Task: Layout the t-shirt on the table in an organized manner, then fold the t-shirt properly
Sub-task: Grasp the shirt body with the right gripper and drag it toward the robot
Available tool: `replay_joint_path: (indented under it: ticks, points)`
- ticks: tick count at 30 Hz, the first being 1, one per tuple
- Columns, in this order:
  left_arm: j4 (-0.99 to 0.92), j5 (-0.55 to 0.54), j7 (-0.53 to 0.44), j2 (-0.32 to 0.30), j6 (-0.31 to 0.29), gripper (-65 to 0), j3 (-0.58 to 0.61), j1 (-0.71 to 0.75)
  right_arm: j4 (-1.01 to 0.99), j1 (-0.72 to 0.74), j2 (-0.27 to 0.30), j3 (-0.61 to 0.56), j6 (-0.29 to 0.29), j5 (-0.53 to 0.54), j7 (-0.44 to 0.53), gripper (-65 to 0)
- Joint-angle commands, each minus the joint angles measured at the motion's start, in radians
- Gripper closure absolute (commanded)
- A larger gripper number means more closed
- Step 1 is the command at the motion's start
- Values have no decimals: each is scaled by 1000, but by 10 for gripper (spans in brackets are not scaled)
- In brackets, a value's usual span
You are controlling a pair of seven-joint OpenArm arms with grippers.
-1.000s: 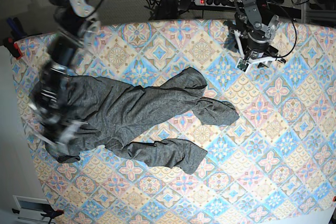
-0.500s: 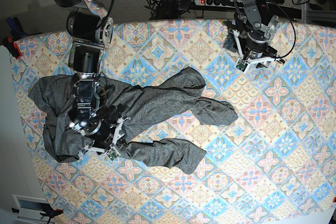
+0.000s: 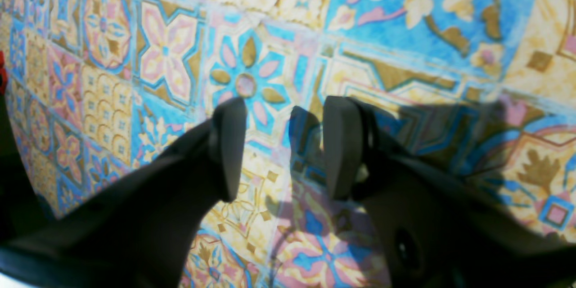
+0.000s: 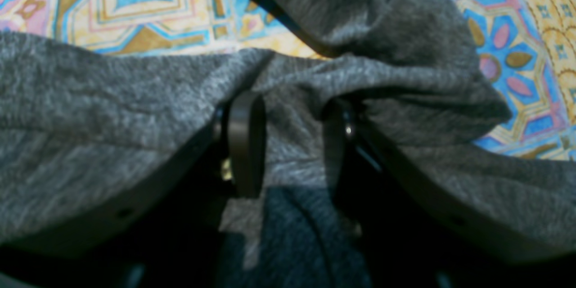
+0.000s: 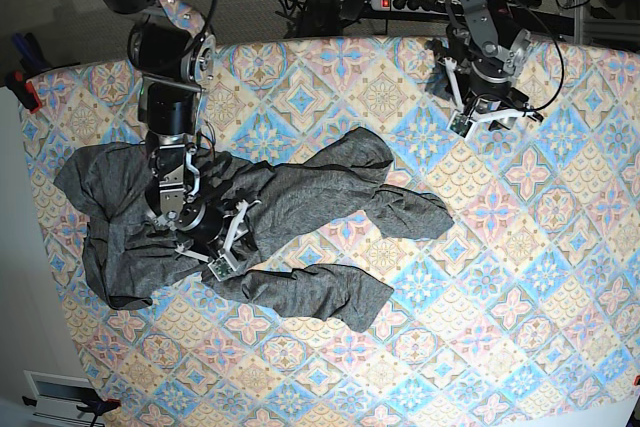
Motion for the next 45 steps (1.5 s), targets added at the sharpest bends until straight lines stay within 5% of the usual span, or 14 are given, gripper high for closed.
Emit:
replay_joint_path:
  ticks: [1, 8, 14, 21, 29, 45]
  points:
    - [17, -5, -8, -1, 9, -271, 2, -4, 9, 23, 3, -2, 8, -3, 6, -206]
    - [17, -5, -8, -1, 9, -271, 2, -1, 12, 23, 6, 0, 8, -3, -2, 0]
    - [17, -5, -8, -1, 9, -271, 2, -1, 172, 20, 8, 3, 6, -3, -2, 0]
    - [17, -5, -8, -1, 9, -271, 2, -4, 469, 9, 3, 159, 6, -11, -23, 0]
    - [17, -5, -8, -1, 9, -271, 2, -7, 775, -170, 0, 215, 6, -34, -77, 0]
    - [17, -5, -9, -1, 9, -271, 2, -30, 1181, -640, -172, 271, 9, -32, -19, 0]
